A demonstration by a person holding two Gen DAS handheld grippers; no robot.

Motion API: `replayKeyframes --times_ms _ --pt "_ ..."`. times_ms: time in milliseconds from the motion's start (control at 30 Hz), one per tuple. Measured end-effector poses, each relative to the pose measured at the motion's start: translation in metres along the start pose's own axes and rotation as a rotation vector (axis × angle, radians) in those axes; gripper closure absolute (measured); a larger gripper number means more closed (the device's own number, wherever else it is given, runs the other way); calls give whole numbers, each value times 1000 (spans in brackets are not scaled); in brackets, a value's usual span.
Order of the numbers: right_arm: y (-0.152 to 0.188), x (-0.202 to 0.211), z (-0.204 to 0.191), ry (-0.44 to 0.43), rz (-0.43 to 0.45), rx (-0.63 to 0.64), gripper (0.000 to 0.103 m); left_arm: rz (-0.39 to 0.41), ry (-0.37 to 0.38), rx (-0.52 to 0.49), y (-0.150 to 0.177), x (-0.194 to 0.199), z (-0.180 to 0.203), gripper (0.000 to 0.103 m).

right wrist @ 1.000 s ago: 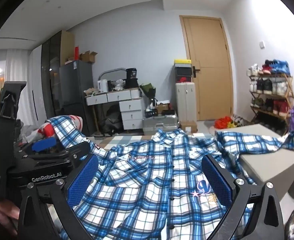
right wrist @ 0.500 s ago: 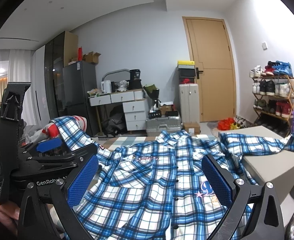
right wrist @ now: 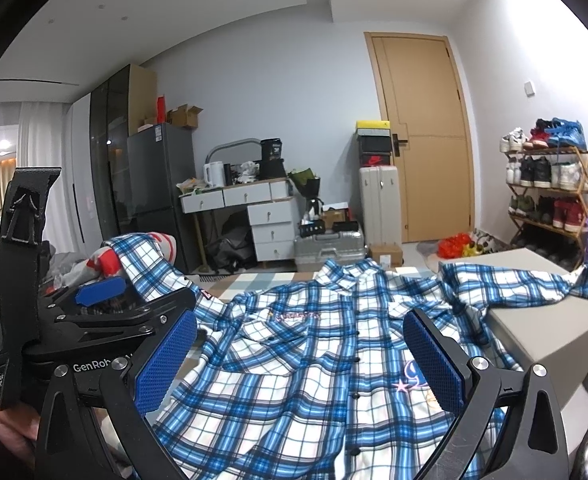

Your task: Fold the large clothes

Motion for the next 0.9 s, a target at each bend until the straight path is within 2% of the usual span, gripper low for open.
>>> replayKeyframes --times_ms 900 --pt "3 2 6 6 -4 -7 0 -23 0 -25 2 -2 7 1"
Point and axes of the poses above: each gripper's, at about its wrist camera, not at the fingertips, and x roughly against the way its jaws point, z to its right, y to its underside, the point moved 4 cm from there along -x, roughly the way its jaws point, and after that the axes turned 8 degrees about y, right-handed, at the moved point
